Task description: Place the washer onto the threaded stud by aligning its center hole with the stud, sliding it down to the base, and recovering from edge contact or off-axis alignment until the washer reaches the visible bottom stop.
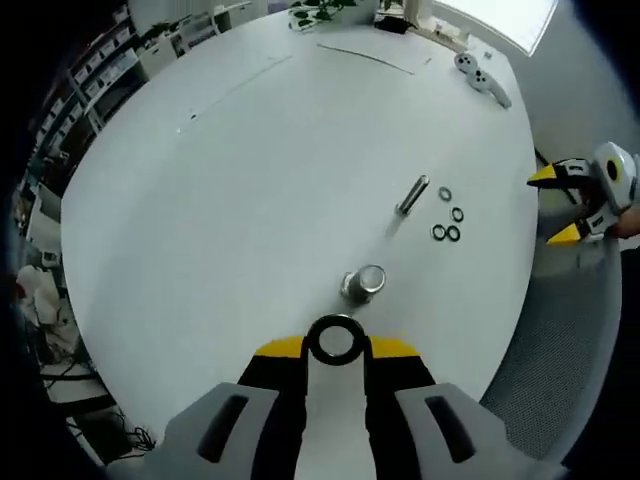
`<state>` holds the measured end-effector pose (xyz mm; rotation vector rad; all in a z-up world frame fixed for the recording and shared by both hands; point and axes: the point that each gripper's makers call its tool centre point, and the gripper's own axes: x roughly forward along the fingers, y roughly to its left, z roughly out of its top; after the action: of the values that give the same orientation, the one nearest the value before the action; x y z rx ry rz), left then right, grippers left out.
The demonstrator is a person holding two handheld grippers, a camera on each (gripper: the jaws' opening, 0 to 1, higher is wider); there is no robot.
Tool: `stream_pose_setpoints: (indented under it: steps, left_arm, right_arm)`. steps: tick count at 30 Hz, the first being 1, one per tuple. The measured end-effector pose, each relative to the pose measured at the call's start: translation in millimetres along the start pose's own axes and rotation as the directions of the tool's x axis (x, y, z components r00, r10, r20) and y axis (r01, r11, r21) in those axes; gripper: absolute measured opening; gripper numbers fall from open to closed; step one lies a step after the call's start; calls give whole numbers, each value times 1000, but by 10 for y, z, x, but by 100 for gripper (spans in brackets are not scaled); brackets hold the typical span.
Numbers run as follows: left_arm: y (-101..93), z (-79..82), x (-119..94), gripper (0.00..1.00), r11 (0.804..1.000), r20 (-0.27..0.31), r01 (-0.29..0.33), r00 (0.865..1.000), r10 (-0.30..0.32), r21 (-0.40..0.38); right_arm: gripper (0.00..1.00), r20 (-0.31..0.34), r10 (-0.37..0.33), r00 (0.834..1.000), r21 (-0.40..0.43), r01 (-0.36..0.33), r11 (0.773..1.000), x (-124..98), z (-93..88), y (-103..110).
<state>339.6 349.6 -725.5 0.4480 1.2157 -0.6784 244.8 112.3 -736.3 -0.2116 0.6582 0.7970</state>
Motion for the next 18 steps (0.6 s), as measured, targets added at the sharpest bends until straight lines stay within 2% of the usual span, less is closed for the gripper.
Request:
stream_pose_setpoints:
  steps: [8,18]
  left_arm:
    - [-118,222,-52,18,999,14,25,1000,-26,46]
    - [-168,306,-7,19,996,-4,42,999,-42,82]
  right_arm:
    - [50,4,-3,1000,-2,3,1000,-2,6,-5]
    - [50,1,-7,1000,-5,7,1000,-4,2,-10]
